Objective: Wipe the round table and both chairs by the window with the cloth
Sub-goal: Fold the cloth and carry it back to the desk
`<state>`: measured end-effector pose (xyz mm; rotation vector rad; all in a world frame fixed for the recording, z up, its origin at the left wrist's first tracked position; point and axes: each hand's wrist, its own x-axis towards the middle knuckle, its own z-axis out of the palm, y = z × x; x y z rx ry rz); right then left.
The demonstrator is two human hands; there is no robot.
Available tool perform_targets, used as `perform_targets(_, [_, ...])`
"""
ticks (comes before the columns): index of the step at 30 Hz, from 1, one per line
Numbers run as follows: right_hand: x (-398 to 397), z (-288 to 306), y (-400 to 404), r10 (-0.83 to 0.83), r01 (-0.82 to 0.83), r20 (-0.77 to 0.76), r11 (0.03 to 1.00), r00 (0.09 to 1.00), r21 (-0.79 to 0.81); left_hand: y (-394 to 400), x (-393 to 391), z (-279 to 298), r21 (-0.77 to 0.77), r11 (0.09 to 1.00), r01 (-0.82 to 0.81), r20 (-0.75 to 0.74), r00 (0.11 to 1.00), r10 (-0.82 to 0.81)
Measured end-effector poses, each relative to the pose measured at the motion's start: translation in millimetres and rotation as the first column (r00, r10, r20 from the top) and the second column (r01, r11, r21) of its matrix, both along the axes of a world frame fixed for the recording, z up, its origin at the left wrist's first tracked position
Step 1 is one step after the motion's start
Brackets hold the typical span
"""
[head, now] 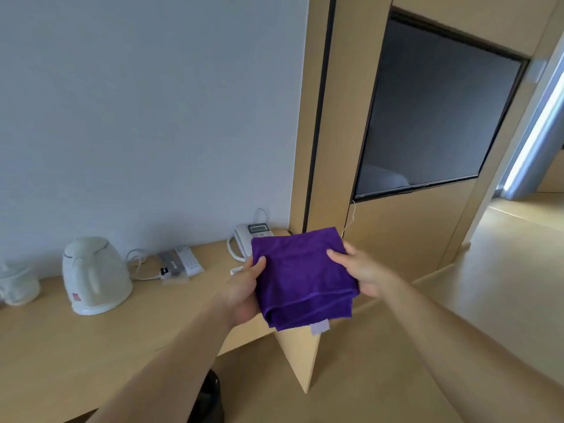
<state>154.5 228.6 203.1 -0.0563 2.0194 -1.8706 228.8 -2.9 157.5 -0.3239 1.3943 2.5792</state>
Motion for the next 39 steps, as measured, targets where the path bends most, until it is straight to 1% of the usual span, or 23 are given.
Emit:
perform_targets(5, [-89.1, -21.6, -1.1, 0.121, -0.121, 0.048, 0.993, 0.992, 0.000, 13.3, -59.9, -11.6, -0.063, 0.984, -0.169, 0.022, 0.985, 0.170])
perform_targets(9, [-146.0, -44.7, -16.1, 0.167, -0.169, 0.066, 0.986, 0.984, 0.012, 20.6, -99.2, -18.5, -0.146, 0.945, -0.294, 0.038, 0.953, 0.302])
perform_targets(11, [-171.7, -62.6, -26.3, 0.189, -0.191, 0.075, 0.981, 0.979, 0.024, 18.2, -119.5, -30.7, -0.187, 0.920, -0.344, 0.051, 0.932, 0.359])
perform_targets(13, [-197.0, -87.0, -36.4, 0.219, -0.226, 0.101, 0.972, 0.971, 0.068, 14.5, -138.4, -51.4, -0.217, 0.900, -0.378, 0.094, 0.910, 0.405])
perform_targets(16, [-228.8, -127.4, -49.6, 0.244, -0.269, 0.167, 0.951, 0.955, 0.152, 7.8, -166.2, -94.7, -0.221, 0.890, -0.399, 0.174, 0.882, 0.439])
perform_targets(19, [-261.3, -161.7, -60.1, 0.238, -0.279, 0.221, 0.944, 0.946, 0.176, -0.1, -197.1, -131.1, -0.205, 0.892, -0.403, 0.221, 0.869, 0.443])
perform_targets(24, [-316.0, -192.2, -72.6, 0.233, -0.276, 0.208, 0.938, 0.950, 0.210, -8.9, -251.5, -166.5, -0.202, 0.879, -0.431, 0.237, 0.850, 0.471])
perform_targets(26, [-332.6, -204.0, -76.9, 0.232, -0.271, 0.197, 0.941, 0.952, 0.203, -14.0, -268.7, -178.0, -0.228, 0.871, -0.436, 0.247, 0.839, 0.485])
perform_targets(27, [-338.0, -210.0, -77.5, 0.240, -0.282, 0.204, 0.937, 0.949, 0.206, -16.0, -275.1, -183.5, -0.262, 0.866, -0.426, 0.253, 0.836, 0.488])
perform_targets(28, [-342.4, -216.5, -76.9, 0.262, -0.308, 0.205, 0.921, 0.943, 0.238, -16.9, -280.7, -189.3, -0.330, 0.856, -0.398, 0.259, 0.834, 0.487])
perform_targets(29, [-346.3, -223.3, -76.3, 0.297, -0.343, 0.188, 0.886, 0.936, 0.312, -17.3, -285.1, -194.3, -0.432, 0.830, -0.352, 0.266, 0.830, 0.490])
perform_targets(30, [-349.8, -229.1, -75.9, 0.334, -0.369, 0.158, 0.833, 0.929, 0.411, -17.6, -289.2, -198.3, -0.553, 0.778, -0.298, 0.271, 0.819, 0.506])
perform_targets(31, [-352.8, -233.8, -76.0, 0.359, -0.373, 0.127, 0.782, 0.924, 0.499, -17.7, -292.8, -200.9, -0.674, 0.700, -0.236, 0.264, 0.808, 0.527])
perform_targets(33, [-357.9, -237.3, -77.7, 0.385, -0.355, 0.085, 0.713, 0.919, 0.605, -15.3, -297.3, -196.4, -0.858, 0.509, -0.069, 0.252, 0.807, 0.534])
perform_targets(34, [-359.2, -237.4, -79.2, 0.398, -0.351, 0.074, 0.685, 0.914, 0.639, -13.8, -297.1, -192.3, -0.902, 0.431, 0.009, 0.261, 0.807, 0.530])
perform_targets(35, [-359.6, -237.1, -80.8, 0.414, -0.347, 0.065, 0.654, 0.908, 0.673, -13.1, -296.1, -189.7, -0.919, 0.389, 0.065, 0.280, 0.802, 0.528])
perform_targets(37, [-360.0, -236.8, -82.3, 0.438, -0.338, 0.059, 0.593, 0.897, 0.731, -11.8, -291.7, -187.5, -0.915, 0.387, 0.118, 0.324, 0.785, 0.527])
perform_targets(39, [-362.0, -237.0, -83.2, 0.460, -0.326, 0.042, 0.560, 0.887, 0.762, -11.3, -286.4, -187.6, -0.911, 0.387, 0.141, 0.345, 0.775, 0.529])
